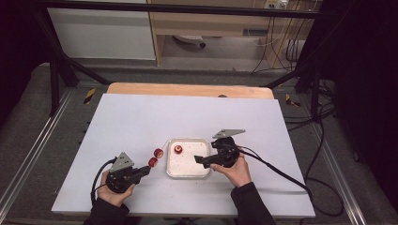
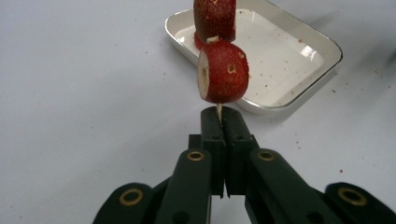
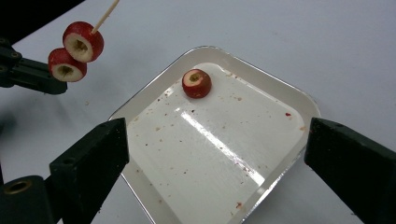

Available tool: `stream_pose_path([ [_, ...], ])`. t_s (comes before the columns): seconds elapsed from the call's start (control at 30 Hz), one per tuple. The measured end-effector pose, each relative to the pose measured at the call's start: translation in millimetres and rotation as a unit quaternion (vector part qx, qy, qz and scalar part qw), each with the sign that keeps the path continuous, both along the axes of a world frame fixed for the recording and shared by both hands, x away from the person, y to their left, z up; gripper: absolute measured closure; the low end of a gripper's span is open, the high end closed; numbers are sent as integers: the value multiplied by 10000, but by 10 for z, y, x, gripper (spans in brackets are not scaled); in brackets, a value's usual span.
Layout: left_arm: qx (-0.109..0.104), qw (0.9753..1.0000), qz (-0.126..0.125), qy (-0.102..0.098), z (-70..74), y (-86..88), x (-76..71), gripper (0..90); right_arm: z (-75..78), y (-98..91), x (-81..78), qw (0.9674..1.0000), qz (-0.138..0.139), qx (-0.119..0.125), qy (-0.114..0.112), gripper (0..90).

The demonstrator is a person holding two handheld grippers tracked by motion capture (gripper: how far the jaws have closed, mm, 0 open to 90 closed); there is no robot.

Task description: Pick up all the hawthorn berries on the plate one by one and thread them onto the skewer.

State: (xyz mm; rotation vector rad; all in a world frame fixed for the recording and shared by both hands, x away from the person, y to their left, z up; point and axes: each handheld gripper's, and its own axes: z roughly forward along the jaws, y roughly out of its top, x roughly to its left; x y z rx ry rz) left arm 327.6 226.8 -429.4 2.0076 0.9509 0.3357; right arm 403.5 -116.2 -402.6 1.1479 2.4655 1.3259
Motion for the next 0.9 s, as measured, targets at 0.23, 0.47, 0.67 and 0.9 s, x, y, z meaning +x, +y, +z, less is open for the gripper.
stream_pose_path([
  [0.23, 70, 9999, -103, 70, -30, 75, 16, 885, 136, 237, 136, 9986, 309, -417, 120, 96],
  [0.47, 168, 9998, -61, 61, -42, 182, 28, 885, 144, 493, 322, 9923, 611, -1024, 336, 134],
  [0.67, 265, 9996, -75, 88, -58, 206, 38, 885, 117, 742, 473, 9851, 776, -1469, 455, 187],
  [0.9, 260, 9996, -54, 137, -68, 228, 56, 885, 106, 951, 630, 9804, 893, -1668, 553, 270],
])
